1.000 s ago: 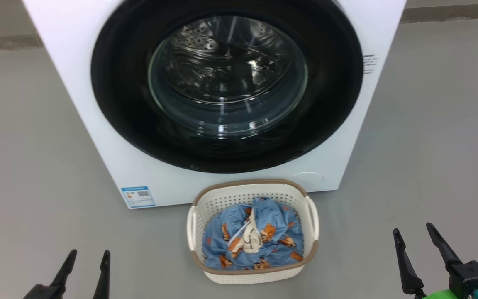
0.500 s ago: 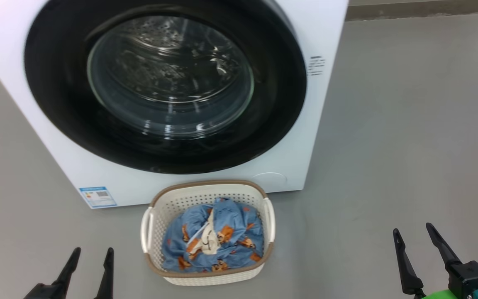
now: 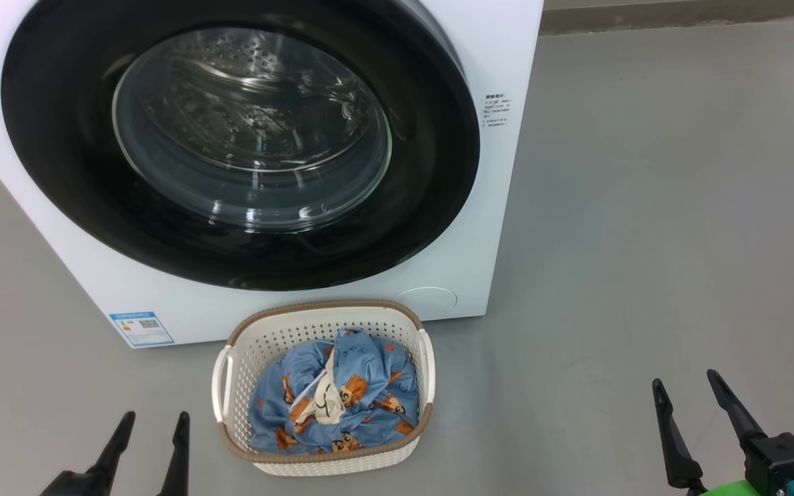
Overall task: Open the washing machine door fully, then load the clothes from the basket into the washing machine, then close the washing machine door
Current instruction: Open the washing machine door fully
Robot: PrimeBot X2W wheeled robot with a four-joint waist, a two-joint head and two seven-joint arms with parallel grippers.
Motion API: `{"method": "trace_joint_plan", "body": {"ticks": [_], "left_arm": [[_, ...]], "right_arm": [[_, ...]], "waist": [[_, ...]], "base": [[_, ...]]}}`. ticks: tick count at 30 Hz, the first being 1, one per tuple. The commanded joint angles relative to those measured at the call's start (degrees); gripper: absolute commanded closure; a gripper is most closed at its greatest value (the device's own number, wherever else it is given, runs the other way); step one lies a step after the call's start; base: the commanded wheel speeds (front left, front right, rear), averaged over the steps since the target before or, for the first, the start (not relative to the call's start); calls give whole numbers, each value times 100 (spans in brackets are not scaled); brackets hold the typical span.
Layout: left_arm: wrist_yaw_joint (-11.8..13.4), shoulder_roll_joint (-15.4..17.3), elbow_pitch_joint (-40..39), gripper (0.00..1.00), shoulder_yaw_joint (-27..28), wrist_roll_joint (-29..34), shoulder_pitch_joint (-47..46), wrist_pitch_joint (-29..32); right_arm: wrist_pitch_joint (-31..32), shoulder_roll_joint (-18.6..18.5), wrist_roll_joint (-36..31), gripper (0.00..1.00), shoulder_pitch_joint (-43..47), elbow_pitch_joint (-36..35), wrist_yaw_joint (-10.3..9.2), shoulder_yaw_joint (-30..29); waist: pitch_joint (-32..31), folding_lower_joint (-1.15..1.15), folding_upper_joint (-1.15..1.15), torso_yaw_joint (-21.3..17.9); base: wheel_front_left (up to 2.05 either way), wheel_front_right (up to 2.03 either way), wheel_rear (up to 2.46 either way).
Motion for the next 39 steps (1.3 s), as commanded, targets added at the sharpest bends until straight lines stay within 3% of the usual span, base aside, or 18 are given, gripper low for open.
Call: {"method": "trace_joint_plan", "body": {"ticks": [1,2,3,4,5,12,16,23,24,25,32,39], "left_arm": [[-8,106,-101,0,207,-63,-198,-38],[-8,106,-99,0,207,-62,-198,-38],[-8,106,-97,0,207,-59,-197,-38],[-8,106,-95,0,206,-56,-196,-38],[-8,104,-93,0,207,-57,-194,-38],[-8,96,-76,0,197,-59,-172,-38],[-8,80,-82,0,217,-68,-142,-38],[-8,81,-128,0,196,-96,-135,-38],[-8,88,-122,0,171,-112,-160,-38],[-8,88,-122,0,171,-112,-160,-38],[-8,73,-121,0,101,-207,-214,-38],[-8,-27,-84,0,-81,-307,-334,-38]], "right_arm": [[-69,-44,16,0,-95,-167,9,140],[-69,-42,38,0,-94,-175,9,137],[-69,-40,58,51,-93,-181,9,142],[-69,-39,85,85,-90,-185,9,154],[-69,-37,119,100,-84,-181,9,150],[-69,-22,389,100,-40,-163,9,164],[-69,-6,1091,100,-56,-140,9,137],[-69,-2,3654,100,-264,245,9,-180],[-69,-2,4380,100,-393,412,9,-321],[-69,-2,4380,100,-393,412,9,-321],[-69,-29,6464,100,-822,1065,9,-422],[143,-692,8214,100,-1143,1373,9,-435]], "waist": [[-1,0,0,-1],[-3,0,0,-3],[-5,0,0,-4],[-7,0,0,-3],[-10,0,0,-3],[-16,0,0,32],[7,0,0,46],[126,0,0,98],[188,0,0,145],[188,0,0,145],[404,0,0,312],[631,0,0,564]], "base": [[0,0,0],[0,0,0],[0,0,0],[0,0,0],[0,0,0],[0,0,0],[0,0,0],[0,0,0],[0,0,0],[0,0,0],[0,0,0],[0,0,0]]}}
